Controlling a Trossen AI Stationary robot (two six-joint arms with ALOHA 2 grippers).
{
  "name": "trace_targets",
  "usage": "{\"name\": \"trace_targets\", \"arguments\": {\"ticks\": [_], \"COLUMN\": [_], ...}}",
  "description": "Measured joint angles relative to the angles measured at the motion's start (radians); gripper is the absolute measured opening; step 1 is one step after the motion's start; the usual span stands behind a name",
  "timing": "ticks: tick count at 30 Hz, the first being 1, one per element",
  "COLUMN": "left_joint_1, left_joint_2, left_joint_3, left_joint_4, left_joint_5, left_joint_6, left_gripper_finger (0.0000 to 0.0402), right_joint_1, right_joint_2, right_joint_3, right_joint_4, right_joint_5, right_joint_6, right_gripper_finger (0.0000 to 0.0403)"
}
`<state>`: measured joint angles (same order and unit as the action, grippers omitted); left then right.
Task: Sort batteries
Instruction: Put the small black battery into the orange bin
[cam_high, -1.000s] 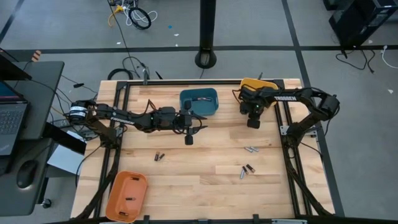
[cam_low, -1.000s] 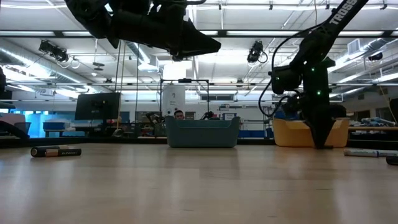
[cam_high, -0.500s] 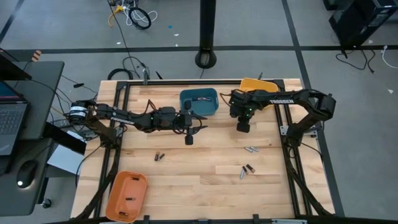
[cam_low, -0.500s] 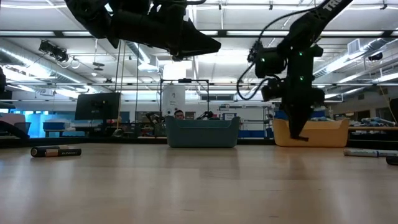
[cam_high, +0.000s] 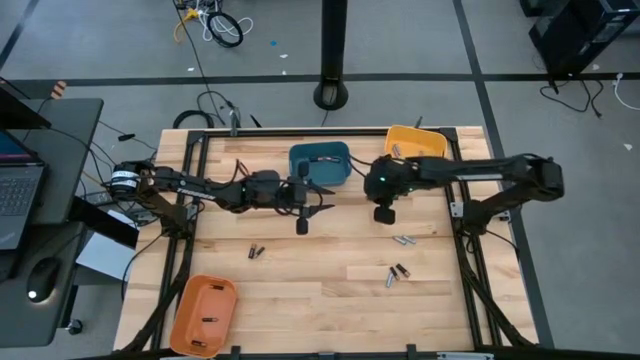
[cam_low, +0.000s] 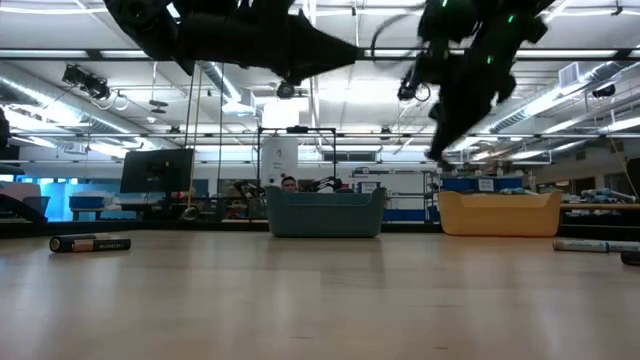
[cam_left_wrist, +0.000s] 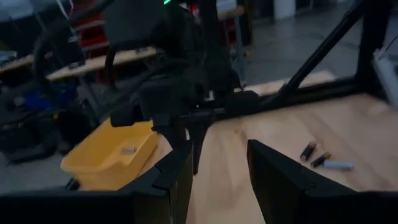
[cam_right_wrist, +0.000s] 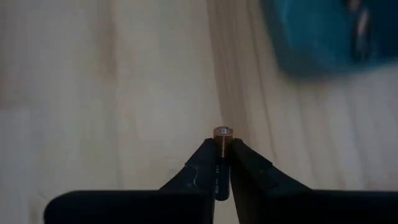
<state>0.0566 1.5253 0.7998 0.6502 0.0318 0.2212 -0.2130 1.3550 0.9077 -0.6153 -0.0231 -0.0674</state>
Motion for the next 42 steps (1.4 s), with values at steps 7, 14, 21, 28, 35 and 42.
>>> {"name": "trace_targets", "arguments": {"ticks": [7, 14, 21, 28, 35, 42], "left_joint_1": [0.000, 0.000, 0.000, -0.032, -0.064, -0.064], "left_joint_2": [0.000, 0.000, 0.000, 0.000, 0.000, 0.005], "left_joint_3": [0.000, 0.000, 0.000, 0.019, 0.099, 0.129], "left_joint_4": [0.110, 0.167, 0.255, 0.258, 0.166, 0.109], "left_joint_5": [0.111, 0.126, 0.149, 0.158, 0.117, 0.089], "left_joint_6": [-0.031, -0.056, -0.203, -0.227, -0.203, -0.206], "left_gripper_finger": [0.0158, 0.0158, 0.0158, 0.0158, 0.0160, 0.0205], "right_joint_1": [0.163, 0.305, 0.377, 0.384, 0.384, 0.388], "right_joint_2": [-0.171, -0.277, -0.283, -0.245, -0.229, -0.227], "right_joint_3": [0.001, 0.001, 0.002, 0.002, 0.002, 0.002], "right_joint_4": [0.185, 0.379, 0.605, 0.693, 0.721, 0.744], "right_joint_5": [0.082, 0.196, 0.242, 0.242, 0.231, 0.208], "right_joint_6": [0.066, 0.112, 0.052, 0.021, 0.012, 0.004], "right_gripper_finger": [0.0040, 0.0040, 0.0040, 0.0040, 0.0040, 0.0040]}}
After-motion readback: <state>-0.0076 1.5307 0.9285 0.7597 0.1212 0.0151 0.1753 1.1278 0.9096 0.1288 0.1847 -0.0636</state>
